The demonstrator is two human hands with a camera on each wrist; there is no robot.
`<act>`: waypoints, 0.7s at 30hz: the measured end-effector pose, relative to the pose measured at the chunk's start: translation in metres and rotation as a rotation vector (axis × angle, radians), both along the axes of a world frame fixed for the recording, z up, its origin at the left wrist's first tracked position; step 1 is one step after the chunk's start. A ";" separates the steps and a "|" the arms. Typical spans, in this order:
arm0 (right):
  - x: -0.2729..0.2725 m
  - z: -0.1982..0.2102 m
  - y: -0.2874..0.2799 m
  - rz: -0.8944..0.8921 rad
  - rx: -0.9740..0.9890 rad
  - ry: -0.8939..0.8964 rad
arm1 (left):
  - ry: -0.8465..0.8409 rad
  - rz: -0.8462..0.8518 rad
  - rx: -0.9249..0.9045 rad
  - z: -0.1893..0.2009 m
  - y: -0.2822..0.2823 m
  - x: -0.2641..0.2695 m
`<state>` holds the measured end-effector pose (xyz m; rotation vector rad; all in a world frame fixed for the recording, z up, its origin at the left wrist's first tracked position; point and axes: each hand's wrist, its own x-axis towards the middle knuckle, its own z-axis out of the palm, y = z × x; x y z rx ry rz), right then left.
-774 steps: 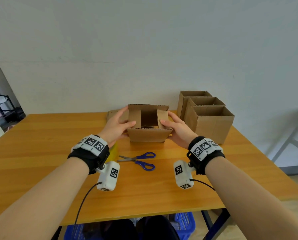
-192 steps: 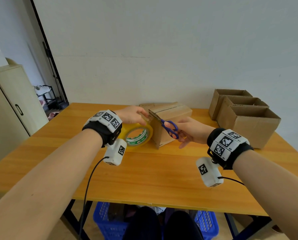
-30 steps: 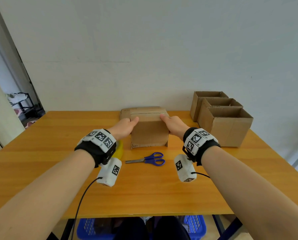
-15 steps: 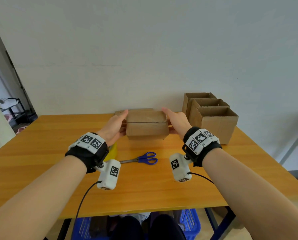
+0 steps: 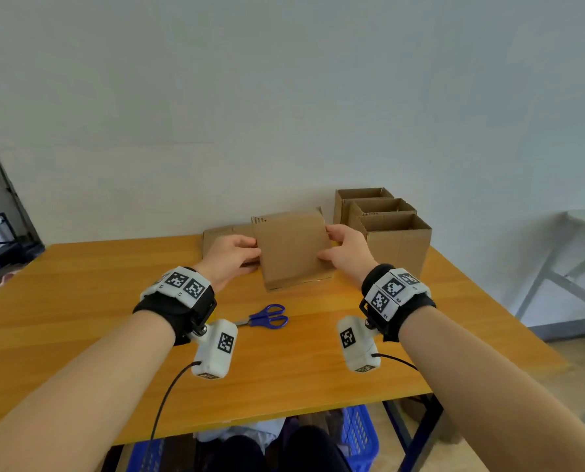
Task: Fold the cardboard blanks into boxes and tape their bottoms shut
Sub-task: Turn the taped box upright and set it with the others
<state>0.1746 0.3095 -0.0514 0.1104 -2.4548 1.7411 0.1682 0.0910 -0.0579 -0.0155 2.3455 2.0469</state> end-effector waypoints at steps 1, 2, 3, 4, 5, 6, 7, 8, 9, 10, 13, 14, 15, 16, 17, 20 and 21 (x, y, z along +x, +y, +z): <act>0.000 -0.002 0.002 -0.020 0.016 0.007 | -0.006 0.003 -0.012 -0.001 0.003 -0.002; 0.000 -0.005 0.002 -0.028 0.027 0.013 | -0.010 0.011 -0.022 -0.002 0.006 -0.003; -0.002 -0.008 0.002 -0.034 0.054 0.019 | -0.012 0.018 -0.031 -0.003 0.008 -0.006; -0.005 -0.012 0.001 -0.045 0.086 0.031 | -0.013 0.021 -0.036 -0.004 0.011 -0.009; -0.007 -0.015 0.000 -0.068 0.123 0.035 | -0.014 0.023 -0.039 -0.005 0.013 -0.012; -0.010 -0.017 -0.001 -0.102 0.150 0.038 | -0.014 0.023 -0.042 -0.007 0.016 -0.015; -0.011 -0.018 -0.002 -0.140 0.167 0.033 | -0.017 0.020 -0.048 -0.008 0.018 -0.019; -0.014 -0.020 -0.002 -0.174 0.177 0.024 | -0.021 0.015 -0.057 -0.009 0.020 -0.022; -0.016 -0.021 -0.001 -0.201 0.182 0.011 | -0.025 0.006 -0.067 -0.010 0.022 -0.025; -0.019 -0.023 -0.001 -0.219 0.190 -0.003 | -0.029 -0.006 -0.072 -0.010 0.023 -0.029; -0.027 -0.028 -0.002 -0.239 0.227 -0.055 | -0.041 -0.036 -0.071 -0.012 0.028 -0.041; -0.030 -0.030 -0.002 -0.252 0.238 -0.063 | -0.043 -0.046 -0.075 -0.013 0.029 -0.045; -0.033 -0.031 -0.002 -0.265 0.252 -0.064 | -0.048 -0.055 -0.078 -0.015 0.031 -0.049; -0.037 -0.031 -0.002 -0.278 0.267 -0.059 | -0.052 -0.062 -0.076 -0.016 0.032 -0.053; -0.041 -0.031 -0.003 -0.290 0.287 -0.057 | -0.059 -0.068 -0.071 -0.018 0.034 -0.057; -0.054 -0.031 -0.007 -0.316 0.351 -0.066 | -0.072 -0.081 -0.007 -0.024 0.039 -0.070; -0.058 -0.031 -0.009 -0.320 0.363 -0.078 | -0.076 -0.085 0.022 -0.025 0.040 -0.074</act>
